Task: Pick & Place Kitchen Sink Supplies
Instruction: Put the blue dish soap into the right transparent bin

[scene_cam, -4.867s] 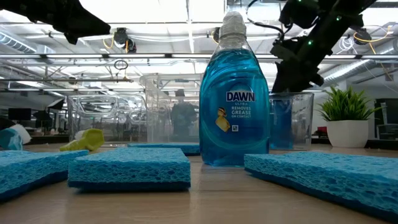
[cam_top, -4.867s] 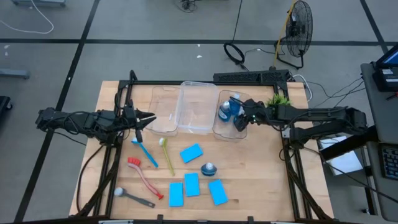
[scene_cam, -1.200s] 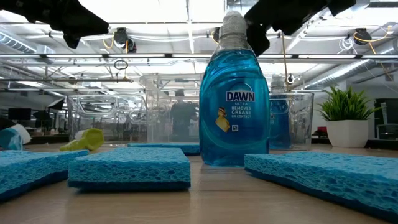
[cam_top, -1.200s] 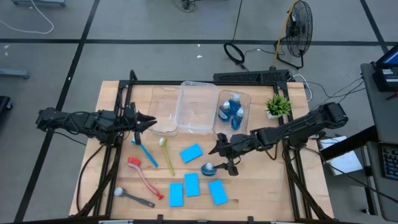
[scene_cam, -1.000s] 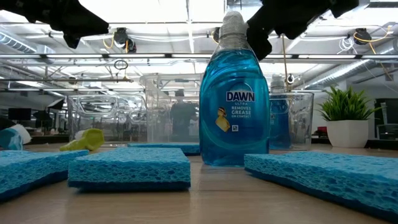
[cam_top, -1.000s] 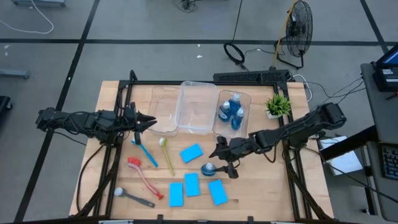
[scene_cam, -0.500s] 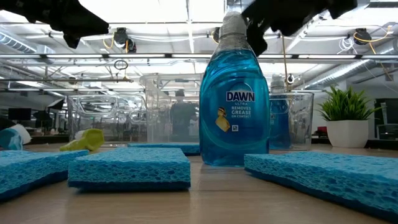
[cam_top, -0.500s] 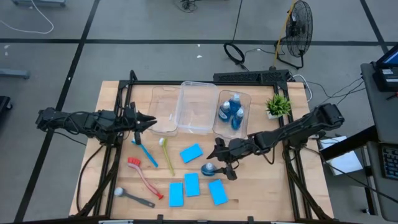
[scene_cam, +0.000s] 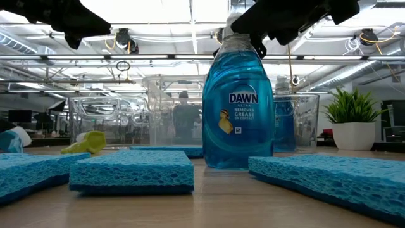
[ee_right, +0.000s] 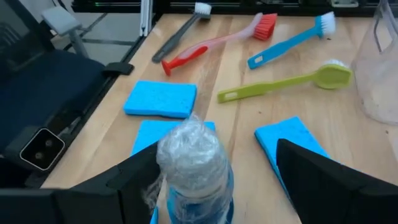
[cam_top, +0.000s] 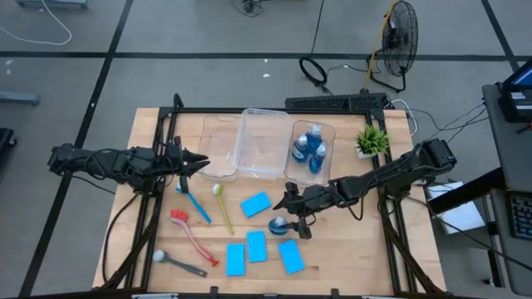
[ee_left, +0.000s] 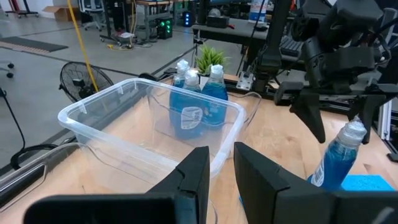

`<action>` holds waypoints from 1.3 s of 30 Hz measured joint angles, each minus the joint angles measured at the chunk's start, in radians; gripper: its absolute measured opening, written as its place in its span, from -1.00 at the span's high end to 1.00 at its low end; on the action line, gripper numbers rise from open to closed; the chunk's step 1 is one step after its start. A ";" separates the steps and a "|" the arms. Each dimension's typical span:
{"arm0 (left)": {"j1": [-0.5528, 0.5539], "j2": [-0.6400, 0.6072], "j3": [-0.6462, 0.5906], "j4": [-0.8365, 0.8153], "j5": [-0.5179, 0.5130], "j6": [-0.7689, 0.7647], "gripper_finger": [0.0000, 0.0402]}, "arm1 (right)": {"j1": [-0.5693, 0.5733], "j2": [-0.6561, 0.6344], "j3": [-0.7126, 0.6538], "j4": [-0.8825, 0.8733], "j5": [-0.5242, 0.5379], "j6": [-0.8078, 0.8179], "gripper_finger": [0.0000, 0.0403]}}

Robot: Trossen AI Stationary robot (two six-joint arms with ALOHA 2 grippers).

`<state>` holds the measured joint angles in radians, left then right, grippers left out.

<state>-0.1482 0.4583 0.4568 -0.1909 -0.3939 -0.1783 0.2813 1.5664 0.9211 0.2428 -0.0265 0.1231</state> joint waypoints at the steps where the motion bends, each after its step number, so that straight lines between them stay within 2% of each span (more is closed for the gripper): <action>1: 0.000 0.000 0.000 0.000 0.000 0.000 0.62 | 0.000 0.008 0.000 0.003 0.000 0.005 -0.43; 11: 0.000 0.000 0.000 0.000 0.000 0.000 0.62 | 0.001 0.061 0.000 0.038 -0.053 0.051 -0.12; 20: 0.000 0.000 0.000 0.000 0.000 -0.005 0.62 | 0.001 0.062 0.000 0.037 -0.048 0.078 0.31; 25: 0.000 0.000 0.000 0.000 0.000 -0.005 0.62 | 0.001 0.040 -0.001 0.023 -0.026 0.098 0.31; 32: 0.000 0.000 0.000 0.000 0.000 -0.003 0.62 | -0.031 -0.107 -0.002 0.020 -0.023 0.128 0.31; 39: 0.000 0.000 0.000 0.000 0.000 -0.004 0.62 | -0.078 -0.369 -0.001 -0.107 0.009 0.150 0.31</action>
<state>-0.1482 0.4583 0.4568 -0.1909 -0.3939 -0.1825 0.2038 1.1977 0.9199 0.1355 -0.0180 0.2726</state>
